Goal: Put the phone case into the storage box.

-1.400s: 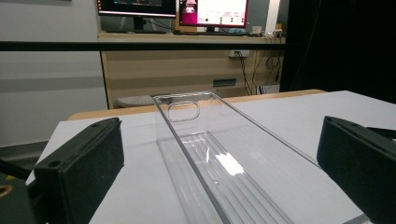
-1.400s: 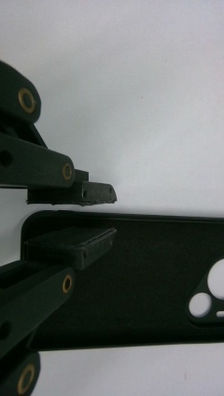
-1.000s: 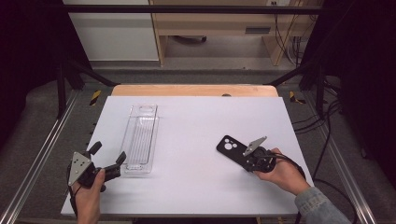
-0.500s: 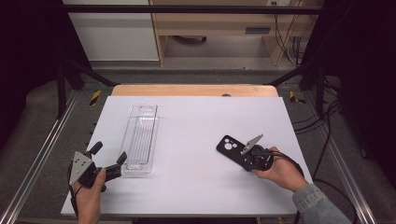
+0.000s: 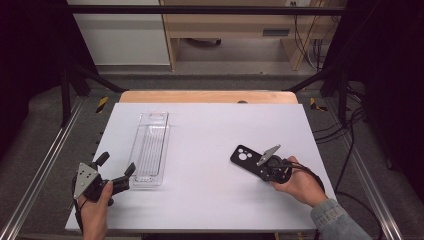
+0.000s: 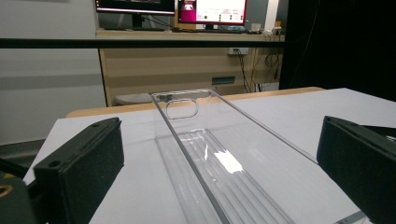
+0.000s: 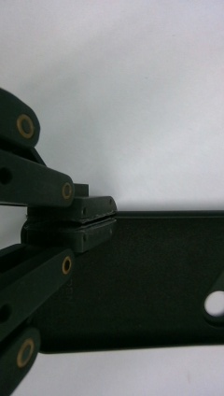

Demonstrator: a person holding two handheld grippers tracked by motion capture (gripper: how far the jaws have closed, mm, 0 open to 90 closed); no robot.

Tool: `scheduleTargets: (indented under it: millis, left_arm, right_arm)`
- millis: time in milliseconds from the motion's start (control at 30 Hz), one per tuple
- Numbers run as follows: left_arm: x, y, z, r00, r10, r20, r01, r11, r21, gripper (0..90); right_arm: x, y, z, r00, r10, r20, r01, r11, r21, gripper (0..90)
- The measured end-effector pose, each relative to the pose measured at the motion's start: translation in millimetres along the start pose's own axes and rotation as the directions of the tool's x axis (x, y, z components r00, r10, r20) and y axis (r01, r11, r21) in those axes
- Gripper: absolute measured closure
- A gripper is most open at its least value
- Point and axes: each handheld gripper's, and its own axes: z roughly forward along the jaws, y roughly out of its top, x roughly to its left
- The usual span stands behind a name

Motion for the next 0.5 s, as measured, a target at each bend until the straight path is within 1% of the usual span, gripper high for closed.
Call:
scheduleTargets:
  millis: [67,133,200,233,300,333,367,467,500]
  left_arm:
    - [1.1,-0.2,-0.3,1.0000,-0.008,-0.003,0.008,1.0000,-0.003,0.5]
    - [1.3,-0.2,-0.7,0.9999,-0.008,-0.007,0.008,1.0000,-0.003,0.5]
    - [1.0,0.7,-1.2,0.9999,-0.002,-0.012,0.001,1.0000,-0.008,0.6]
    - [0.6,1.0,-1.3,0.9999,0.000,-0.013,0.000,1.0000,-0.008,0.6]
    - [-0.3,1.4,-1.8,0.9998,0.006,-0.017,-0.006,1.0000,-0.005,0.6]
    - [-0.7,2.1,-2.6,0.9998,0.010,-0.018,-0.010,0.9999,-0.007,0.6]
    - [-1.1,3.1,-3.3,0.9998,0.010,-0.020,-0.011,0.9999,-0.010,0.6]
    - [-1.7,4.3,-3.4,0.9998,0.005,-0.018,-0.006,0.9998,-0.018,0.6]
    - [-1.6,4.0,-3.0,0.9998,0.005,-0.018,-0.006,0.9999,-0.014,0.6]
  right_arm:
    - [1.1,-0.9,-4.1,0.9994,0.006,0.035,-0.004,0.999,-0.044,88.6]
    - [3.6,-1.4,-8.0,0.9983,0.014,0.057,-0.009,0.995,-0.100,88.8]
    - [7.6,-0.2,-9.0,0.9949,0.004,0.101,0.009,0.991,-0.132,88.9]
    - [9.9,0.6,-8.9,0.9929,0.005,0.119,0.013,0.989,-0.151,88.9]
    - [14.0,2.3,-7.9,0.9907,0.033,0.132,-0.006,0.980,-0.199,88.9]
    - [15.4,3.2,-6.9,0.9877,0.032,0.153,0.002,0.977,-0.214,88.9]
    - [17.2,4.2,-5.8,0.9838,0.044,0.174,-0.003,0.974,-0.225,88.9]
    - [18.5,6.4,-2.7,0.9769,0.066,0.203,-0.010,0.964,-0.265,88.9]
    - [18.5,6.7,-2.5,0.9754,0.070,0.209,-0.012,0.964,-0.265,88.9]
